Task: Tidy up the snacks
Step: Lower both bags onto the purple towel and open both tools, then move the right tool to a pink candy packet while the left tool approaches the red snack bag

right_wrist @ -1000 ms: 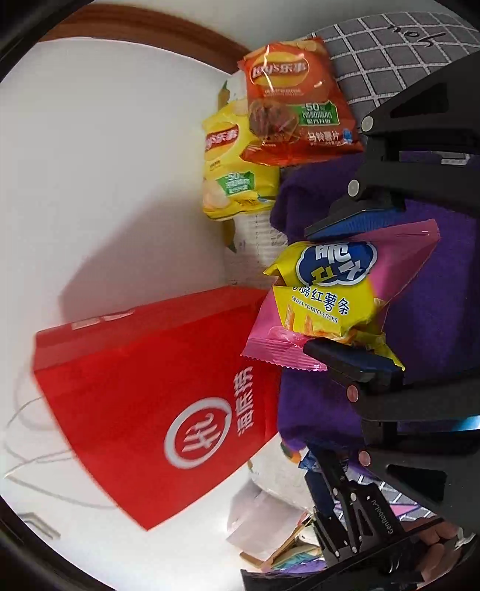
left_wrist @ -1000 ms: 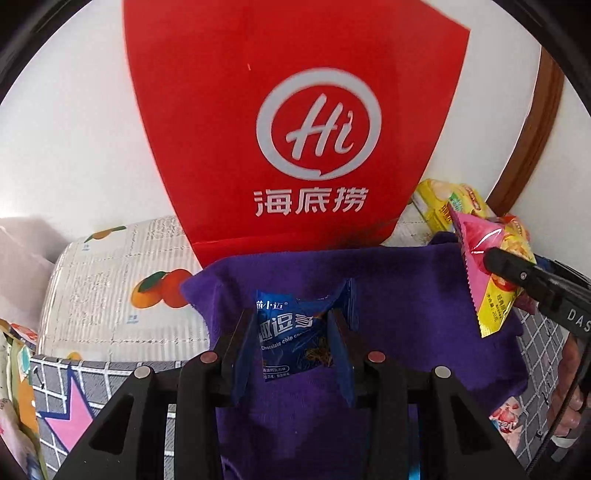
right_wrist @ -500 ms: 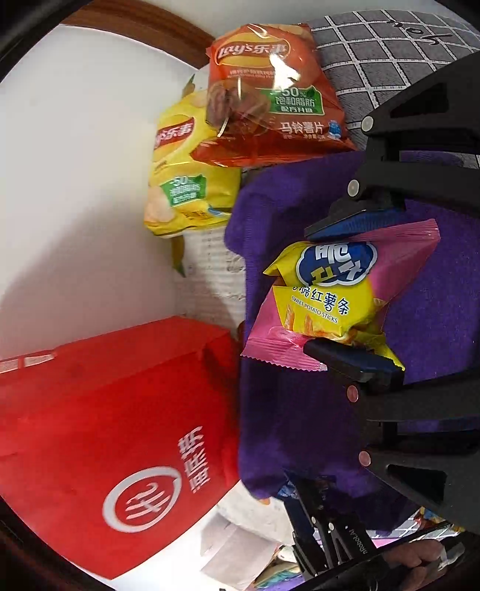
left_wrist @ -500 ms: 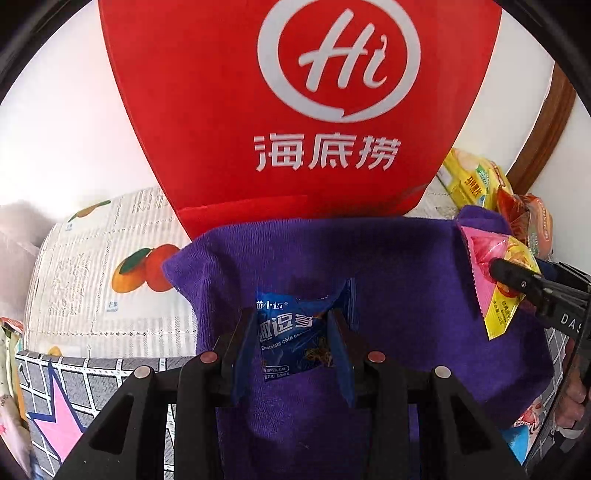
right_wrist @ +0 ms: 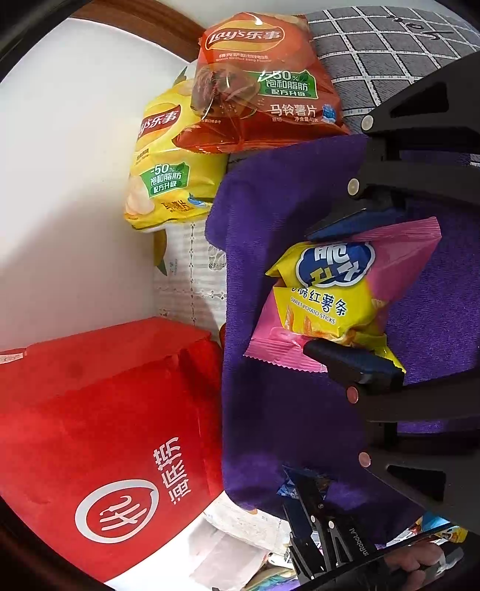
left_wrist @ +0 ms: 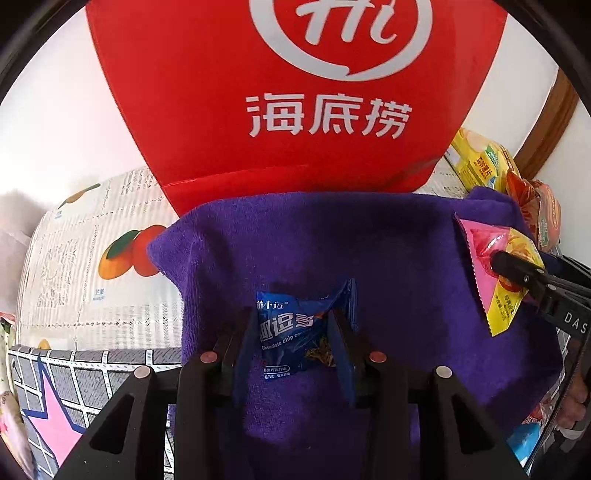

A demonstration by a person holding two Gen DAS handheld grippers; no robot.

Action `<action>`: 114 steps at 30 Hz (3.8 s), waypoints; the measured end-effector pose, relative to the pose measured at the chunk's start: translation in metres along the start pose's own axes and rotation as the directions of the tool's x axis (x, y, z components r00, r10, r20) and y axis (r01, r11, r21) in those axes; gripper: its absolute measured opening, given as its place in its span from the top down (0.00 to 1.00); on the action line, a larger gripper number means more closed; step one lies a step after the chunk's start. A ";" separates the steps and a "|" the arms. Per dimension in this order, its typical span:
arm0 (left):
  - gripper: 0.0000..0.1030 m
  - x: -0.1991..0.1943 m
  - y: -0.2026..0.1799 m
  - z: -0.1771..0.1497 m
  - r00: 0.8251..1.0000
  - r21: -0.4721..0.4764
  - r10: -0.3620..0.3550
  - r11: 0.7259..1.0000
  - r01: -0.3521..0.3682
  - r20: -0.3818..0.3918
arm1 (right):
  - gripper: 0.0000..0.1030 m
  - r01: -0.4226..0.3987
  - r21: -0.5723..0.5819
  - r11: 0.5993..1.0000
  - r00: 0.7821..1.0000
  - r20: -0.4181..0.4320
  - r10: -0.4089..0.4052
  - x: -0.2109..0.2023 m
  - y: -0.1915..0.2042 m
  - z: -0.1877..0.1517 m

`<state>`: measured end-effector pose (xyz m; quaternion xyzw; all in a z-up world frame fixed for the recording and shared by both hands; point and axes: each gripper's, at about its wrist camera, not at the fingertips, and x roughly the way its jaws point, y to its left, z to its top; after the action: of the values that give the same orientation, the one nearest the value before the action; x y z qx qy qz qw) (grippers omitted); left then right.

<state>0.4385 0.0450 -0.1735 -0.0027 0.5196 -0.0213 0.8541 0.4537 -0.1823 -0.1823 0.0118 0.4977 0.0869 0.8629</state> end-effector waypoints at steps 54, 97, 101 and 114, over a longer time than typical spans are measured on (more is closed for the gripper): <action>0.39 -0.176 0.046 -0.126 0.977 -0.106 0.036 0.994 -0.014 0.209 | 0.23 0.071 0.036 0.997 0.988 0.138 -0.075 -0.187 0.017 -0.143; 0.53 -0.087 0.051 -0.184 0.995 0.051 -0.084 0.995 0.081 0.059 | 0.23 0.133 0.110 0.985 0.991 0.014 -0.136 -0.127 -0.014 -0.200; 0.53 -0.093 0.057 -0.186 0.995 0.026 -0.076 0.997 0.074 0.061 | 0.23 0.122 0.104 0.987 0.992 0.004 -0.124 -0.125 -0.014 -0.201; 0.53 -0.101 0.065 -0.191 0.996 -0.010 -0.066 0.998 0.066 0.065 | 0.58 0.176 0.141 0.974 0.984 -0.025 -0.174 -0.100 -0.025 -0.208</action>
<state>0.2246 0.1175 -0.1733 -0.0258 0.4916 -0.0462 0.8692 0.2287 -0.2364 -0.2041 0.0290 0.5070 -0.0251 0.8611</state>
